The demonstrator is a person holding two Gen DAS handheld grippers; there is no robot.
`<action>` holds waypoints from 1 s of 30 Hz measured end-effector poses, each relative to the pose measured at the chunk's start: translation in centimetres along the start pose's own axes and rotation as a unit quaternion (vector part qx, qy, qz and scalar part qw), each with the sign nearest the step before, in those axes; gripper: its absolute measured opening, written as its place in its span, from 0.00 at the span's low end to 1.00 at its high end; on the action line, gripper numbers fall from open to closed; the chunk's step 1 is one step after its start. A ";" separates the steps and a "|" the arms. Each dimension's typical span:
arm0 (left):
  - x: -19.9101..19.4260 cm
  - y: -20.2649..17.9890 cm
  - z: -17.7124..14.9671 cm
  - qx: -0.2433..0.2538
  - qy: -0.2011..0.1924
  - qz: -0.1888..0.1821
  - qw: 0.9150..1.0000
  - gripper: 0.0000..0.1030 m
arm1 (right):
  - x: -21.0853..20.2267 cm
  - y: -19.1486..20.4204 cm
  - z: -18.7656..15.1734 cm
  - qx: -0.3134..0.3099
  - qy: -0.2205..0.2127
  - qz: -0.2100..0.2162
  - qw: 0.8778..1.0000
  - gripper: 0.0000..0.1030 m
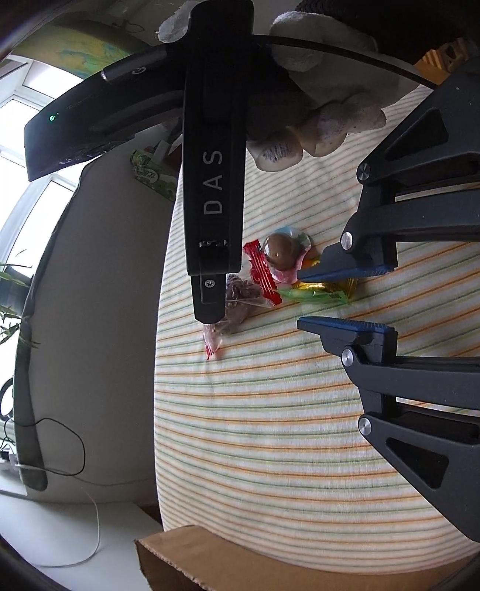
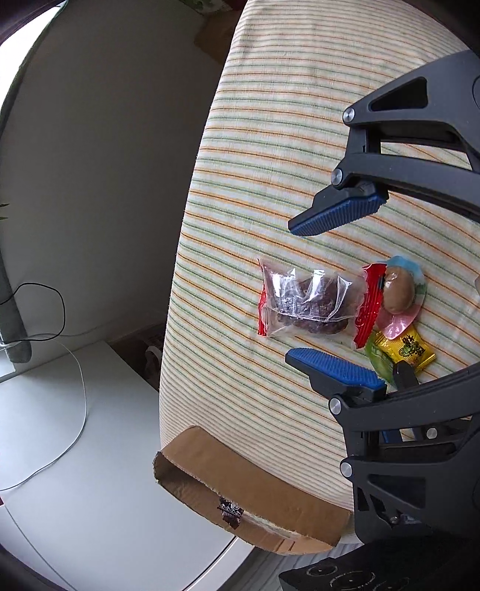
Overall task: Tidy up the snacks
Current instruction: 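Move both tools back toward the clear bag of brown candies, then grasp the green candy with the left gripper while the right grasps the clear bag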
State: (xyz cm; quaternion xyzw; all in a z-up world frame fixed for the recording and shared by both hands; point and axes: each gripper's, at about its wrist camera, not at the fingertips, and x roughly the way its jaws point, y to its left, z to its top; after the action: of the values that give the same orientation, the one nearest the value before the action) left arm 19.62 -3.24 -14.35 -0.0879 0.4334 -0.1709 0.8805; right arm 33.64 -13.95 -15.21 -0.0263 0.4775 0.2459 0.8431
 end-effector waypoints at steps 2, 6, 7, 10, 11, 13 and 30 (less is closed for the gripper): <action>0.3 0.2 -0.1 -0.003 0.001 0.001 1.000 0.11 | 0.4 0.0 0.0 0.000 0.004 -0.003 1.000 0.64; 0.8 0.3 -0.2 -0.003 0.004 0.002 1.000 0.07 | 1.0 0.1 -0.1 -0.003 0.010 -0.009 1.000 0.64; 0.8 0.2 -0.2 -0.001 0.004 0.002 1.000 0.07 | 1.1 0.1 -0.1 -0.004 0.011 -0.009 1.000 0.62; 0.6 -0.2 -0.3 0.010 0.001 0.005 1.000 0.06 | 1.5 0.5 -0.2 -0.009 0.017 -0.017 1.000 0.40; 0.6 -0.3 -0.3 0.012 0.000 0.006 1.000 0.06 | 1.5 0.6 -0.2 -0.009 0.015 -0.018 1.000 0.40; 0.5 -0.4 -0.4 0.013 -0.001 0.006 1.000 0.05 | 1.4 0.6 -0.2 -0.008 0.013 -0.018 1.000 0.40; 1.5 -0.6 -0.2 0.034 0.009 0.022 0.999 0.05 | -1.7 0.0 -0.6 -0.003 -0.018 -0.024 1.000 0.40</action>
State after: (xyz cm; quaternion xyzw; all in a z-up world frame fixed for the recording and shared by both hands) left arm 20.19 -4.40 -15.40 -0.0468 0.4373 -0.1670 0.8824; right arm 32.44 -14.79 -14.12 -0.0356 0.4610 0.2277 0.8570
